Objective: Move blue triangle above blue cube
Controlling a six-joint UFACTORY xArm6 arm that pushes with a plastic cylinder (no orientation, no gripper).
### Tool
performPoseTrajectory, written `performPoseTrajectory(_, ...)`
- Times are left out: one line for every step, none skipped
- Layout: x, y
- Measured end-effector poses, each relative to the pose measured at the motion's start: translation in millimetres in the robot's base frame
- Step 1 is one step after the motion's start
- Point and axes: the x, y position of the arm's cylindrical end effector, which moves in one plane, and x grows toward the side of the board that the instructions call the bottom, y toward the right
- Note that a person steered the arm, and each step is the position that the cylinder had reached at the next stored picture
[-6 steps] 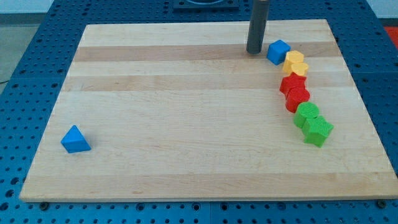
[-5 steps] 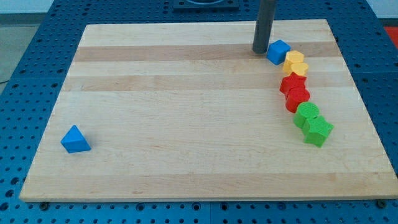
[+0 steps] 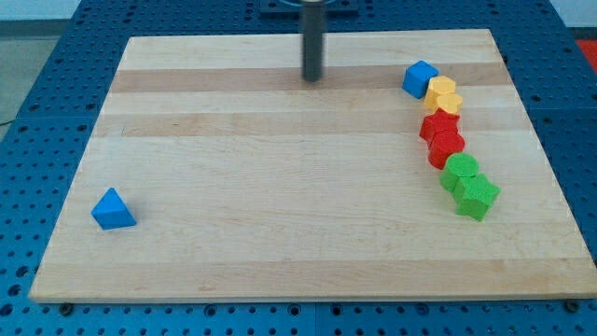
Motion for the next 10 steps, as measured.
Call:
performPoseTrajectory(56,-63)
performPoseTrajectory(132,-61)
performPoseTrajectory(198,-47)
performPoseTrajectory(278,-52)
performPoseTrajectory(324,-102)
performPoseTrajectory(325,-162)
performPoseTrajectory(297,-226)
performPoseTrajectory(256,-214)
performPoseTrajectory(216,-155)
performPoseTrajectory(170,-127)
